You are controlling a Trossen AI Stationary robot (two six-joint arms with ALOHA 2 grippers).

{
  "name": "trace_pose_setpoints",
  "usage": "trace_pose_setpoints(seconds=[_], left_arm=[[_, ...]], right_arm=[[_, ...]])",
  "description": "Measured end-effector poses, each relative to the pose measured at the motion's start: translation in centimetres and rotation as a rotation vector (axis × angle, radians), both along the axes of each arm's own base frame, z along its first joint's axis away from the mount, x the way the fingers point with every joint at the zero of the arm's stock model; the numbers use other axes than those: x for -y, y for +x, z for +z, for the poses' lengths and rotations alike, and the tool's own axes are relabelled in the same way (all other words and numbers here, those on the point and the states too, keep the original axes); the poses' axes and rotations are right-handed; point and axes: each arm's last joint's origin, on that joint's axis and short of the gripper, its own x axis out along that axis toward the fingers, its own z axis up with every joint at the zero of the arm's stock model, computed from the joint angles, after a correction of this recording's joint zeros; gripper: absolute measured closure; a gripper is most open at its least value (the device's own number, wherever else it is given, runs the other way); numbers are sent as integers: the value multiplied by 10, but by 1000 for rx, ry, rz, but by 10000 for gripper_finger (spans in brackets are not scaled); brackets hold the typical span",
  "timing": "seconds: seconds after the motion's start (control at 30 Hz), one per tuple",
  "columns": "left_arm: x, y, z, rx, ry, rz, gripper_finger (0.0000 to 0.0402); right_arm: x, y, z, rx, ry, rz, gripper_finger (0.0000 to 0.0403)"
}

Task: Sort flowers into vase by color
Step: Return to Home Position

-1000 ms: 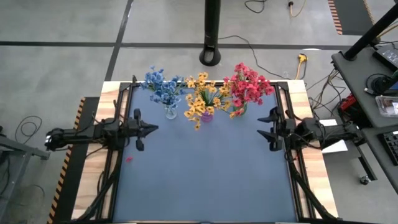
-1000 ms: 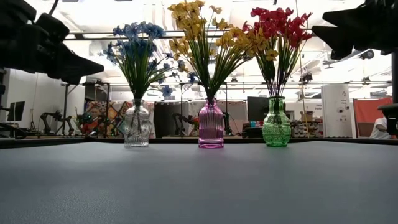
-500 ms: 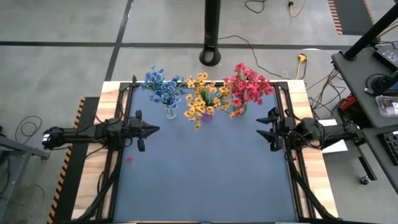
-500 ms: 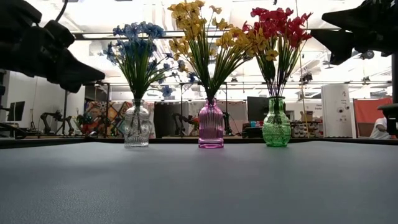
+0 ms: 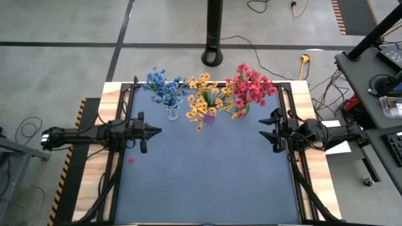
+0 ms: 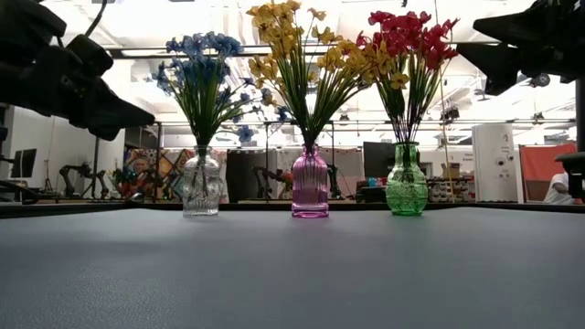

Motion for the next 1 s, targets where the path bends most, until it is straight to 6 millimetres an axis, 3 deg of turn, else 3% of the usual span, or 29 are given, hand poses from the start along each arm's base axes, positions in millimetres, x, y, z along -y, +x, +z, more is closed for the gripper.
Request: trace_pose_setpoints(seconds=[1.0], left_arm=[[0,2,-2,-21,-1,1,402]], right_arm=[[0,0,0,-1,0,0,172]])
